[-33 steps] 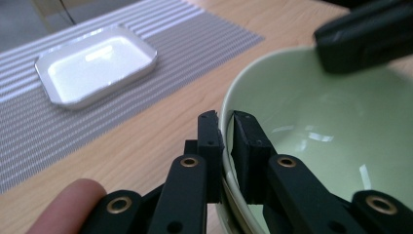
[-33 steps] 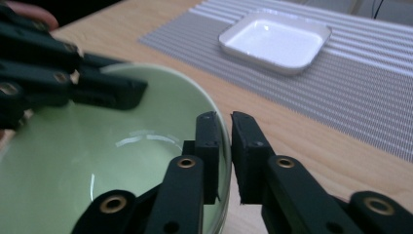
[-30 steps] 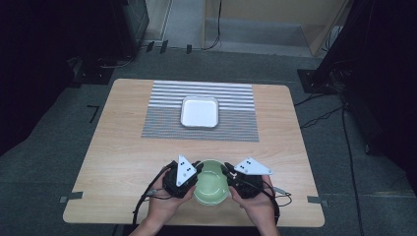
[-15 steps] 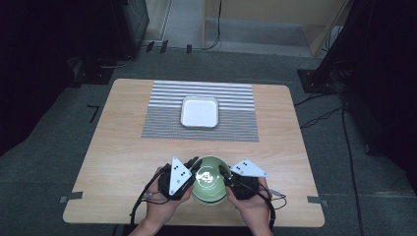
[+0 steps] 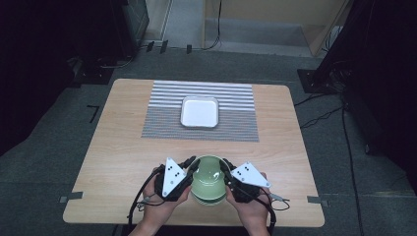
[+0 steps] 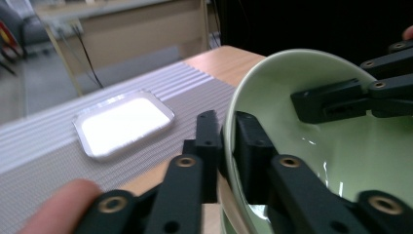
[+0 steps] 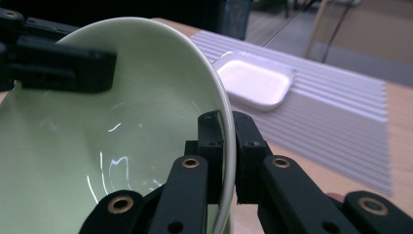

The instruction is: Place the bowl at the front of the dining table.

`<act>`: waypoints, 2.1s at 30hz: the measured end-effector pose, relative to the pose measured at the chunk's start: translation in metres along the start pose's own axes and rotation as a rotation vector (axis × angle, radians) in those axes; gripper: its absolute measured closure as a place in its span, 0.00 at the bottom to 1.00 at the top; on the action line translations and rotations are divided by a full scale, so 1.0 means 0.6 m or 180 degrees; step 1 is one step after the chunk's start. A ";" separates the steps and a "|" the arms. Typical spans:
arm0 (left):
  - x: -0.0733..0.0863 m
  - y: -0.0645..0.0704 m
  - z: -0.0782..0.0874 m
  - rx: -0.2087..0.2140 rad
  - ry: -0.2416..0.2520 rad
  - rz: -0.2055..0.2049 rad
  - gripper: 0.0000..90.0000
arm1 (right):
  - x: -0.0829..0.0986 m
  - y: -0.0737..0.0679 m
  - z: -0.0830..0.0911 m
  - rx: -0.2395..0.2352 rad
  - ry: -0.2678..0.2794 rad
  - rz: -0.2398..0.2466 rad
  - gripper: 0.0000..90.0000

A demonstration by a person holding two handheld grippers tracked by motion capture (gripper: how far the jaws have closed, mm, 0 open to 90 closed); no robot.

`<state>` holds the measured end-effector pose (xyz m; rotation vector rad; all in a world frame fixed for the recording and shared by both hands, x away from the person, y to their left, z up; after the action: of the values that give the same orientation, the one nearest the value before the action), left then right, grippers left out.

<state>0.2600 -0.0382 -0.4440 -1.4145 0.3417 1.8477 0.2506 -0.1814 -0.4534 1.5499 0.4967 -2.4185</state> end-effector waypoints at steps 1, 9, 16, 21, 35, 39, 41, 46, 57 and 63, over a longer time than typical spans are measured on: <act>0.002 0.000 -0.002 0.0026 -0.0028 0.0022 0.81 | -0.002 -0.001 0.002 0.0022 0.0049 0.0015 0.94; -0.009 -0.006 0.018 -0.0319 0.0173 -0.0168 0.92 | -0.005 -0.018 0.003 0.0020 0.0167 -0.0177 0.94; -0.012 -0.002 0.025 -0.0405 0.0337 -0.0227 0.91 | -0.005 -0.014 -0.007 -0.0183 0.0021 -0.0500 0.94; -0.016 -0.012 0.030 -0.0153 0.0417 -0.0013 0.68 | -0.008 -0.011 -0.004 -0.0052 0.0111 -0.0328 0.94; -0.009 -0.048 0.055 -0.0008 0.0304 0.0235 0.11 | -0.016 -0.006 -0.004 0.0023 0.0208 -0.0214 0.94; 0.001 -0.067 0.071 0.0010 0.0322 0.0321 0.11 | -0.019 -0.003 -0.004 0.0042 0.0228 -0.0201 0.94; 0.012 -0.082 0.077 -0.0042 0.0308 0.0373 0.11 | -0.021 -0.003 -0.004 0.0059 0.0250 -0.0193 0.94; 0.052 -0.128 0.090 -0.0275 0.0196 0.0512 0.11 | -0.026 -0.007 -0.008 0.0041 0.0258 -0.0168 0.94; 0.161 -0.209 0.117 -0.0817 -0.0291 0.0631 0.12 | -0.052 -0.011 -0.025 0.0003 0.0304 -0.0151 0.94; 0.216 -0.245 0.123 -0.1090 -0.0562 0.0732 0.12 | -0.070 -0.003 -0.034 0.0031 0.0338 -0.0110 0.94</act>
<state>0.3006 0.1588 -0.5017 -1.4673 0.1038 2.2864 0.2842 -0.1716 -0.4229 1.6941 0.5365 -2.3763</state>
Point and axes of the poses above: each handheld gripper's, and its own axes: z roughly backward along the jaws, x roughly out of its underside, y roughly to its right, the point moved 7 cm from there along -z, roughly forward along the jaws, and after that the axes turned 12 degrees about -z, right-handed, at the moved point
